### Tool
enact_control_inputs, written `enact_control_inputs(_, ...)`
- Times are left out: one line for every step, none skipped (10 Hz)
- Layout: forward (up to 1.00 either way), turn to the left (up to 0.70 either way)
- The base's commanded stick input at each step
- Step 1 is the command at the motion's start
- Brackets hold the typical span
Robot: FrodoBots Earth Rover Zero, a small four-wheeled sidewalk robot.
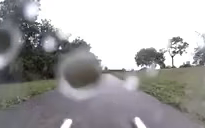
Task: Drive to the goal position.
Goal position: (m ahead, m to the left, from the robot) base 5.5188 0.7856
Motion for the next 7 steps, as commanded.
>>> enact_control_inputs(0.7, 0.0)
enact_control_inputs(0.7, 0.0)
enact_control_inputs(0.7, 0.0)
enact_control_inputs(0.7, 0.0)
enact_control_inputs(0.7, 0.0)
enact_control_inputs(0.7, 0.0)
enact_control_inputs(0.7, 0.0)
